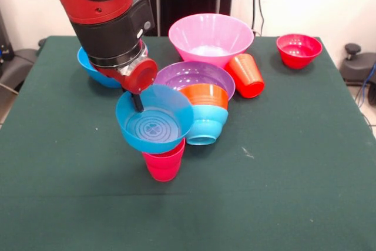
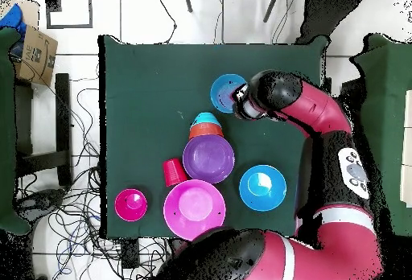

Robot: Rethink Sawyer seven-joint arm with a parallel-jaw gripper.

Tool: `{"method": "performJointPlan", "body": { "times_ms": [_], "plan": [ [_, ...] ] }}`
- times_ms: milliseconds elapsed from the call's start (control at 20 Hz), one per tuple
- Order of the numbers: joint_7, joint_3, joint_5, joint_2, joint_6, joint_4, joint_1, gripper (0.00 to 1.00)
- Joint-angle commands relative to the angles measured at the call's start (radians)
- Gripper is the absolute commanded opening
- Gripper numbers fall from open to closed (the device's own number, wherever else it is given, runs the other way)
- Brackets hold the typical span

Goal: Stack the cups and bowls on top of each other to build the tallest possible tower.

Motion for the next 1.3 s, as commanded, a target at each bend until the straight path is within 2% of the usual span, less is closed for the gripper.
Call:
{"method": "performJointPlan", "body": {
  "times_ms": [50,700,950,1100,1300],
  "plan": [
    [-0.013,0.057,-0.026,0.014,0.073,0.070,0.005,0.00],
    [-0.012,0.068,-0.012,0.009,0.128,0.054,0.004,0.00],
    [-0.009,0.070,-0.012,-0.004,0.091,0.093,0.009,0.00],
    [-0.020,0.073,-0.021,0.014,0.053,0.099,0.002,0.00],
    [-0.024,0.076,-0.020,0.009,0.050,0.111,-0.001,0.00]
  ]
}}
